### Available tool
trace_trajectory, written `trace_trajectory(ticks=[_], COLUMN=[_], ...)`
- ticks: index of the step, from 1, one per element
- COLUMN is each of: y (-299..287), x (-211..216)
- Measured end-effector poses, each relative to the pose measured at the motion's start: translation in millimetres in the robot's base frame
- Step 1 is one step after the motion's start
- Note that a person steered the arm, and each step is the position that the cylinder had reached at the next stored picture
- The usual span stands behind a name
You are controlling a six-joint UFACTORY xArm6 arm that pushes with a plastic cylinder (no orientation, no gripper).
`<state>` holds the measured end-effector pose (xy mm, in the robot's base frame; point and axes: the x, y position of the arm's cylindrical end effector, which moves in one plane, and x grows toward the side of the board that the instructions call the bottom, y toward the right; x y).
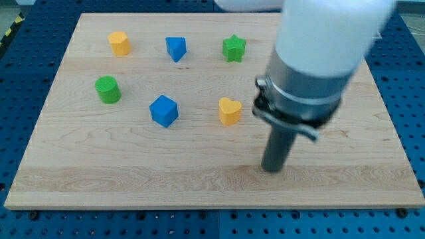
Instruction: Push the red star parallel right to the yellow heart
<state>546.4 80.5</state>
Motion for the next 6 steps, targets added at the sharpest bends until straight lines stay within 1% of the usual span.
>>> trace_trajectory(ticks=[1, 2, 4, 6], y=[-2, -2, 2, 38], x=[-28, -20, -20, -14])
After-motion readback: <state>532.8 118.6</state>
